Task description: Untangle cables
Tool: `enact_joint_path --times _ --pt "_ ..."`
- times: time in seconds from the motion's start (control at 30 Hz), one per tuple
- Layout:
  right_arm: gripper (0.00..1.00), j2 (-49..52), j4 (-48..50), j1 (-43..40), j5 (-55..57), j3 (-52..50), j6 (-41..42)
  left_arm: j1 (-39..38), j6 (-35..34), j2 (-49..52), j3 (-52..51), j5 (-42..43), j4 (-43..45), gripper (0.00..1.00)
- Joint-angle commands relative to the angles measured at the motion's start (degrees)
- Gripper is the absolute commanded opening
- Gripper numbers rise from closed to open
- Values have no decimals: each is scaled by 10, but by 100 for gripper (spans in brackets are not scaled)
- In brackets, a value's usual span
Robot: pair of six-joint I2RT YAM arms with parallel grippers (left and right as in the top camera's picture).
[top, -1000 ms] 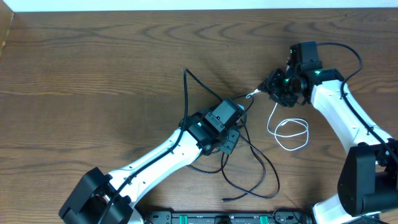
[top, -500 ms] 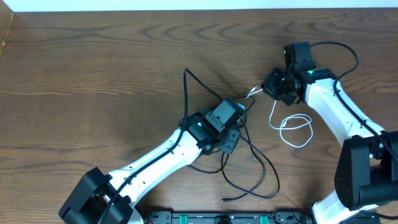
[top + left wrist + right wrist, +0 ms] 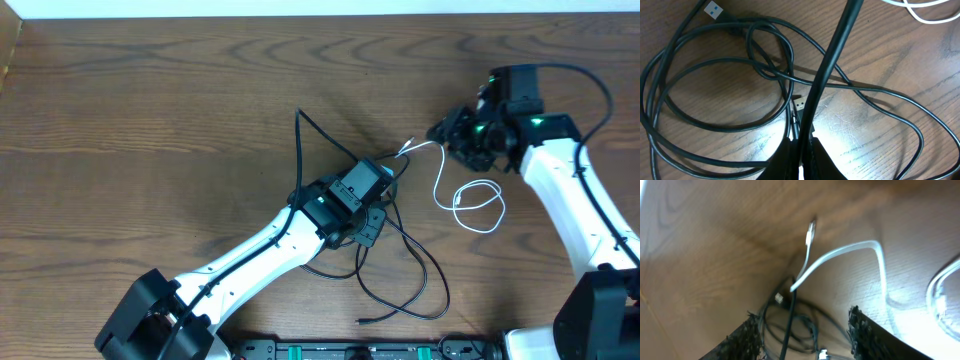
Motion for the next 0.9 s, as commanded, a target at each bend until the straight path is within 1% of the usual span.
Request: enact_joint_path --times 0.0,0.07,0.17,0.23,0.37,0.57,0.7,0.77,0.87 --pt "56 2 -1 43 25 -11 85 3 -5 5 0 -2 1 8" --pt "57 2 5 61 69 -21 123 3 -5 5 0 -2 1 8" --pt "57 2 25 82 131 -37 151 3 -5 5 0 -2 1 8" --pt "57 2 47 90 148 -49 168 3 -5 5 0 -2 1 8" --pt "56 2 121 98 151 -83 204 3 -5 5 0 -2 1 8" --pt "54 2 206 98 158 -134 253 3 -5 5 0 -2 1 8" --pt "51 2 262 98 158 -159 256 3 -5 5 0 -2 1 8" --pt "49 2 276 98 158 -165 256 3 -5 5 0 -2 1 8" --pt "49 2 277 99 158 -169 257 3 -5 5 0 -2 1 8"
